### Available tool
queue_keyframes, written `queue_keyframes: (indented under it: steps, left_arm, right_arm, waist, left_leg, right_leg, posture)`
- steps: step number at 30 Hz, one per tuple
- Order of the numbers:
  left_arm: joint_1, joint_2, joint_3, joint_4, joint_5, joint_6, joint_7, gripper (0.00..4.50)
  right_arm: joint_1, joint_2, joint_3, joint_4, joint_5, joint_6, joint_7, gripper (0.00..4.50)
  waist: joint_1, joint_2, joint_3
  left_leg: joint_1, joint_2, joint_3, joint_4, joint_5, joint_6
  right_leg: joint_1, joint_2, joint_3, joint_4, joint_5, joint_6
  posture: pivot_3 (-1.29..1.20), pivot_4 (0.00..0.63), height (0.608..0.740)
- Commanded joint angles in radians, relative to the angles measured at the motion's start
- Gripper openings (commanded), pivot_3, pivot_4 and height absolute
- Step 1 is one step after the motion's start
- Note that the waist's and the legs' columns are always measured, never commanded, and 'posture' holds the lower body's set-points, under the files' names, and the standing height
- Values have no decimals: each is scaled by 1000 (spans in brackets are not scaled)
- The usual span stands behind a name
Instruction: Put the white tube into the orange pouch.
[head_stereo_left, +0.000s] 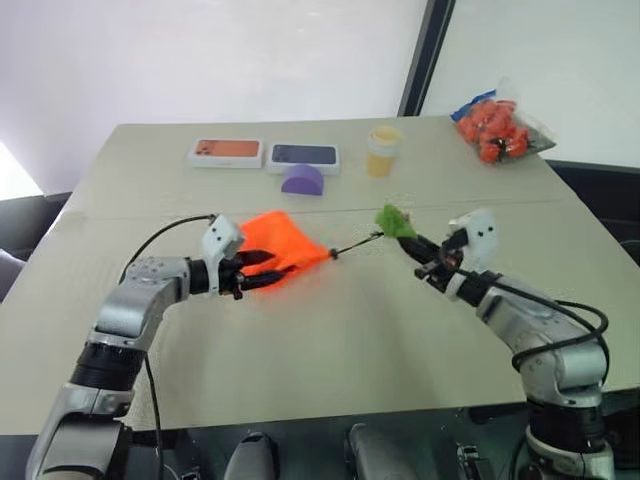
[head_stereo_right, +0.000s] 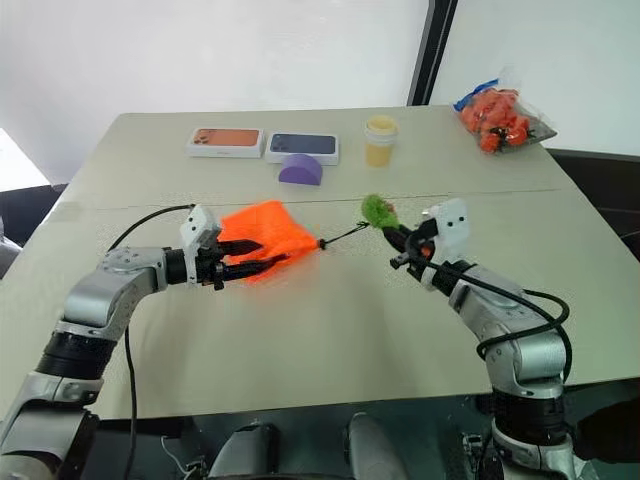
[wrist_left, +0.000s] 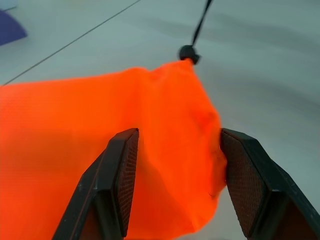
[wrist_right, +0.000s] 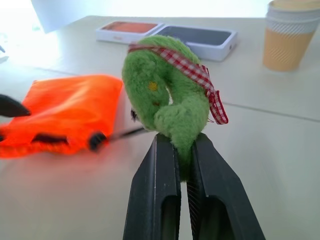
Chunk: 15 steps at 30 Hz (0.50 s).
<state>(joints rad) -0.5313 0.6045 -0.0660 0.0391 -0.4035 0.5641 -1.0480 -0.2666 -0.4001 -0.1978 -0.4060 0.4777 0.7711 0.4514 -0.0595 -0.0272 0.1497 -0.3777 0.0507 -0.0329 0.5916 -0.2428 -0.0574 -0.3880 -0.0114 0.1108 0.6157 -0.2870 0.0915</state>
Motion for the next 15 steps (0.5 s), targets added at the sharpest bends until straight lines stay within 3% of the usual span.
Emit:
queue_keyframes:
  steps: [1,15]
  left_arm:
    - [-78,-19,-7,-9,-52,60,-41,2631]
    - [-285,-183,-238,323,239,-268,-60,2631]
  right_arm:
    - [-28,0,7,-21,22,-25,6,0]
    - [-81,27,52,-88,74,-15,-30,0]
  waist:
    - [1,0,0]
    - [4,1,0]
  left_leg:
    - [0,0,0,0,0,0]
    - [0,0,0,0,0,0]
  right_leg:
    - [0,0,0,0,0,0]
    - [-1,1,0,1,0,1]
  posture:
    - [0,150,723]
    - [0,150,723]
